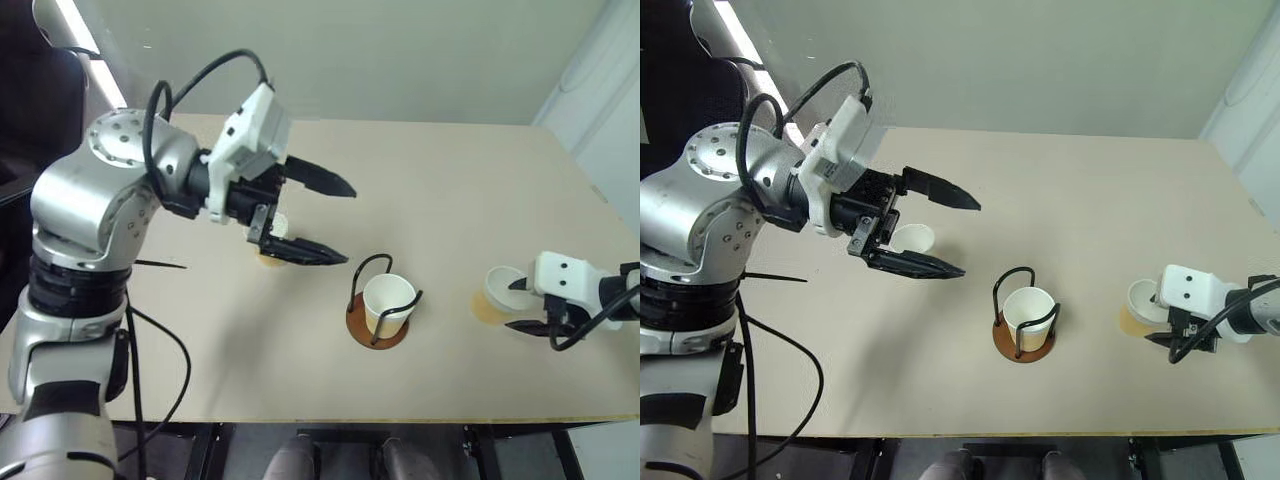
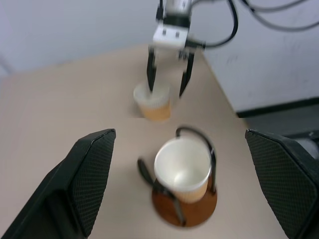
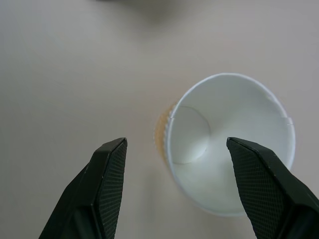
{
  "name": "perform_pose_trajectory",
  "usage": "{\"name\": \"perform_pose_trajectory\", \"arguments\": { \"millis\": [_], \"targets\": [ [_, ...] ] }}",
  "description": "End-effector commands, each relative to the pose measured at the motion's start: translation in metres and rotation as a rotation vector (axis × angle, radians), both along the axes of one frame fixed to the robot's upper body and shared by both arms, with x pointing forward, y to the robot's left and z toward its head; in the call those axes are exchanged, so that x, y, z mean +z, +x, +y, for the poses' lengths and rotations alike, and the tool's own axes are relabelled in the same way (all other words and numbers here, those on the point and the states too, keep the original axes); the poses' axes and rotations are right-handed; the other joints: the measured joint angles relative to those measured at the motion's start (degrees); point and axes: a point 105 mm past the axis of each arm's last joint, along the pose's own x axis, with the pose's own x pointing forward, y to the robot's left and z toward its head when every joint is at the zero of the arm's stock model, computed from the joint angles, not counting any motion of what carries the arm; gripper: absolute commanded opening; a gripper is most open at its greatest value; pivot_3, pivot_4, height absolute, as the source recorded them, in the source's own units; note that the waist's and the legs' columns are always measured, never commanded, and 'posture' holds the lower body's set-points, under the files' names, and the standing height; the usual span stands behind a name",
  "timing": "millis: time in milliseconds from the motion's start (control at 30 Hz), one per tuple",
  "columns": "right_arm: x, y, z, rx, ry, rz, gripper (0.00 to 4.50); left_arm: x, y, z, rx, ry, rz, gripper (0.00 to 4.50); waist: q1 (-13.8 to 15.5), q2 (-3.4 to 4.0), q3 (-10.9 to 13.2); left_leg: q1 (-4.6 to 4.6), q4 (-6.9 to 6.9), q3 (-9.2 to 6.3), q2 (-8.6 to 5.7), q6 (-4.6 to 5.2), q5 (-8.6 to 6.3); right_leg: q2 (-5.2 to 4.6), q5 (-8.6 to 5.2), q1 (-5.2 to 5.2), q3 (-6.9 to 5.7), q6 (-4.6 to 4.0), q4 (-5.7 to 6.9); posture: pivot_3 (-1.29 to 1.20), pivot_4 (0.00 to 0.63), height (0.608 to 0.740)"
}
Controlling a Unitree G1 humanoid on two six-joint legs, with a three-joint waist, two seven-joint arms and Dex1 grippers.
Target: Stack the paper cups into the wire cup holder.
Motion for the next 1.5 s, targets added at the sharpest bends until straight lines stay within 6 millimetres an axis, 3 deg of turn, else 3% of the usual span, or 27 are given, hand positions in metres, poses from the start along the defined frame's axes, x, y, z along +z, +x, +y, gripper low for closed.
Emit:
{"name": "perform_pose_trajectory", "arguments": {
  "millis": [33, 67, 167, 367, 433, 567, 667, 833, 933, 1133, 1500],
  "targets": [
    [0.001, 0.006, 0.001, 0.021, -0.024, -0.020, 3.24, -0.003, 0.003, 0.012, 0.055, 0.032, -0.030, 4.46, -0.1, 0.00, 0.0, 0.01, -0.01, 0.00, 0.00, 0.00, 0.00, 0.00, 0.00, 0.00, 0.00, 0.00, 0.00, 0.00, 0.150, 0.740],
    [0.001, 0.007, 0.001, 0.024, -0.025, -0.021, 3.24, -0.004, 0.004, 0.015, 0.066, 0.036, -0.028, 4.46, -0.1, 0.00, 0.0, 0.00, 0.00, -0.02, 0.00, 0.00, 0.00, 0.00, 0.00, 0.00, 0.00, 0.00, 0.00, 0.00, 0.150, 0.740],
    [-0.001, 0.011, 0.002, 0.032, -0.031, -0.022, 2.70, -0.010, 0.002, 0.026, 0.093, 0.058, -0.005, 4.50, -0.1, 0.00, 0.0, -0.02, 0.00, -0.02, 0.00, 0.01, 0.00, 0.00, 0.00, 0.00, -0.01, 0.00, -0.02, 0.00, 0.150, 0.740],
    [-0.002, 0.016, 0.006, 0.052, -0.027, -0.016, 0.48, -0.014, 0.003, 0.042, 0.137, 0.091, 0.009, 4.50, -0.1, 0.00, 0.0, -0.01, -0.03, -0.03, 0.00, 0.02, 0.00, 0.00, 0.00, -0.01, -0.01, -0.01, -0.02, 0.00, 0.150, 0.740],
    [0.001, 0.017, 0.008, 0.061, -0.016, -0.008, 0.04, -0.013, 0.003, 0.045, 0.148, 0.095, 0.006, 4.50, -0.1, 0.00, 0.0, -0.01, -0.03, -0.02, 0.00, 0.02, 0.00, 0.00, 0.00, -0.01, 0.00, -0.01, -0.02, 0.00, 0.150, 0.740],
    [0.013, 0.014, 0.014, 0.082, 0.007, -0.014, 0.04, -0.011, 0.004, 0.049, 0.160, 0.097, 0.001, 4.50, -0.1, 0.00, 0.0, -0.01, -0.07, -0.03, 0.00, 0.01, 0.00, 0.00, -0.01, -0.02, -0.01, -0.02, -0.02, 0.00, 0.150, 0.740],
    [0.043, 0.010, 0.025, 0.119, 0.027, -0.077, 0.04, -0.009, 0.004, 0.052, 0.169, 0.095, -0.005, 4.50, -0.2, 0.03, 0.0, -0.04, -0.07, -0.02, -0.01, 0.01, 0.00, 0.00, -0.01, -0.03, 0.00, -0.02, -0.04, 0.00, 0.150, 0.740],
    [0.091, -0.005, 0.064, 0.255, 0.053, -0.218, 0.04, -0.008, 0.007, 0.051, 0.169, 0.089, -0.004, 4.50, -0.4, 0.05, 0.0, -0.03, -0.14, -0.03, 0.01, -0.02, 0.01, 0.00, -0.04, -0.06, -0.01, -0.08, -0.02, 0.00, 0.150, 0.740],
    [0.106, -0.018, 0.087, 0.341, 0.067, -0.256, 0.04, -0.009, 0.008, 0.049, 0.160, 0.088, -0.002, 4.50, -0.3, 0.05, 0.0, -0.03, -0.13, -0.04, 0.00, -0.02, 0.01, 0.00, -0.05, -0.06, -0.02, -0.08, -0.04, 0.00, 0.150, 0.740],
    [0.101, -0.040, 0.114, 0.458, 0.049, -0.215, 0.04, -0.008, 0.011, 0.045, 0.137, 0.087, -0.001, 4.50, -0.2, 0.05, 0.0, -0.12, -0.13, -0.07, -0.01, -0.01, 0.00, 0.00, -0.05, -0.07, -0.03, -0.08, -0.18, 0.00, 0.150, 0.740],
    [0.094, -0.038, 0.134, 0.544, 0.048, -0.210, 0.04, -0.009, 0.012, 0.041, 0.119, 0.088, -0.001, 4.50, -0.4, 0.05, 0.0, -0.11, -0.15, -0.07, -0.01, 0.00, 0.00, 0.00, -0.04, -0.10, -0.02, -0.07, -0.19, 0.00, 0.150, 0.740]
  ]
}}
